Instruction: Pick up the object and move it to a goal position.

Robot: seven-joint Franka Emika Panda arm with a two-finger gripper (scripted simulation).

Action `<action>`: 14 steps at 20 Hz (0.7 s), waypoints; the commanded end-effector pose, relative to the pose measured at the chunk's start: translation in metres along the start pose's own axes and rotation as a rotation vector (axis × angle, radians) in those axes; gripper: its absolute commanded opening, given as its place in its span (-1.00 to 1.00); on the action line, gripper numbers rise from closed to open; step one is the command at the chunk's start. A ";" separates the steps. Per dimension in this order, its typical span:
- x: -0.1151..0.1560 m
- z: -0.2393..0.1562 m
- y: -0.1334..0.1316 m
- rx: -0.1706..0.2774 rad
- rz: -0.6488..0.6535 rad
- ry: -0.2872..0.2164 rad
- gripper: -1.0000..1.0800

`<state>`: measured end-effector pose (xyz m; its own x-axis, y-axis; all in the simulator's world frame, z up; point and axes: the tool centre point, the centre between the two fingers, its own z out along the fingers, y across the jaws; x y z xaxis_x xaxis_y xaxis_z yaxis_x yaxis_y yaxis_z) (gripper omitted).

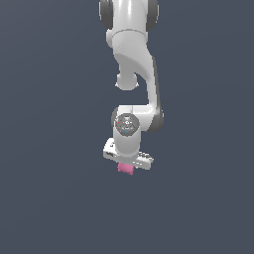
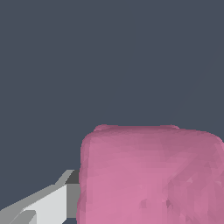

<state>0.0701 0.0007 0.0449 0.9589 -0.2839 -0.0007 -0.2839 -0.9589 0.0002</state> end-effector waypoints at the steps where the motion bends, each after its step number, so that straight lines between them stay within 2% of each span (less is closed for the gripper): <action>1: -0.004 -0.004 0.004 0.000 0.000 0.001 -1.00; 14: -0.049 -0.047 0.050 0.001 0.000 0.001 -1.00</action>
<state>0.0174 -0.0283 0.0853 0.9588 -0.2841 -0.0008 -0.2841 -0.9588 0.0000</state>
